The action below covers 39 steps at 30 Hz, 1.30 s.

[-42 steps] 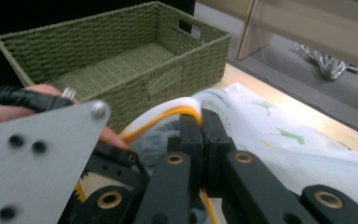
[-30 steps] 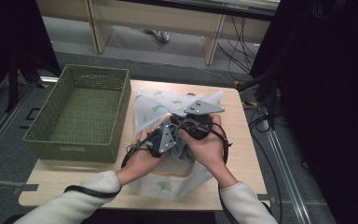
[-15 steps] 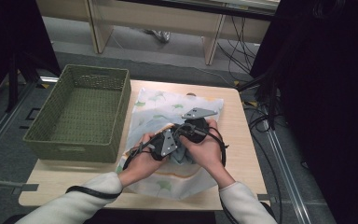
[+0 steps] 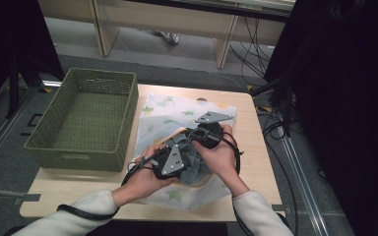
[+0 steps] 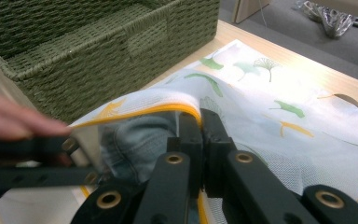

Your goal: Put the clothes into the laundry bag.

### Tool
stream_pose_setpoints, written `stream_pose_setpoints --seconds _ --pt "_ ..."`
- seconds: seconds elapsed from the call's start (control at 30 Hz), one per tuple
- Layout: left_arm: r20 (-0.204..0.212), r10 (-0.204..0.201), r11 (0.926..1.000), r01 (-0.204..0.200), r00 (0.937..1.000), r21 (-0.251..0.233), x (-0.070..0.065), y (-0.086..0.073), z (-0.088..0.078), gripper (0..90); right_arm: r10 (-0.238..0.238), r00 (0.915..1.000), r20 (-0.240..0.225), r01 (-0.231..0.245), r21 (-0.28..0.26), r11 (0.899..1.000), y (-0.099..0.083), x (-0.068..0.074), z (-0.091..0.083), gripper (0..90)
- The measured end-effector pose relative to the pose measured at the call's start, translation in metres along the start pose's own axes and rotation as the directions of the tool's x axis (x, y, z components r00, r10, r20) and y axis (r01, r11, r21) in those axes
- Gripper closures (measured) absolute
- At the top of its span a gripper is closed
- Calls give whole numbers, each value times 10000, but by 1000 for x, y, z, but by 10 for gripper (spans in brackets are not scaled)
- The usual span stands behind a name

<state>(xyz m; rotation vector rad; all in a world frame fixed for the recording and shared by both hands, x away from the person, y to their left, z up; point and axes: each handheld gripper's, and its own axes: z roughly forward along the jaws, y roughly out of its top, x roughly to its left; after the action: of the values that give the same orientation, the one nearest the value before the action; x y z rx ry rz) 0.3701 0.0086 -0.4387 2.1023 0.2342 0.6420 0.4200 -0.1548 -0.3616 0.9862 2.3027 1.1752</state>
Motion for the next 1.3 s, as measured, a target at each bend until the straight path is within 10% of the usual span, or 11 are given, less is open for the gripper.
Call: stream_pose_setpoints --seconds 0.3,0.43,0.6,1.0,1.3 --pt "821 690 9973 -710 9942 210 -24 -1 18 410 -52 10000 1 52 5 10000 1 1 0 900" --pt "443 1016 9925 -1043 9938 640 -24 -2 34 568 -64 10000 -7 64 -7 10000 1 1 -1 900" --pt "18 513 9948 -512 9987 875 -9 1 49 847 194 9998 12 -194 -1 9998 1 3 -3 900" --pt "-1360 180 9993 -136 9905 336 14 11 53 866 124 9998 163 -115 -542 9985 7 2 -9 900" --pt "-1355 192 9997 -167 9906 195 8 3 51 866 226 9996 190 -213 -657 9976 7 -2 -12 900"
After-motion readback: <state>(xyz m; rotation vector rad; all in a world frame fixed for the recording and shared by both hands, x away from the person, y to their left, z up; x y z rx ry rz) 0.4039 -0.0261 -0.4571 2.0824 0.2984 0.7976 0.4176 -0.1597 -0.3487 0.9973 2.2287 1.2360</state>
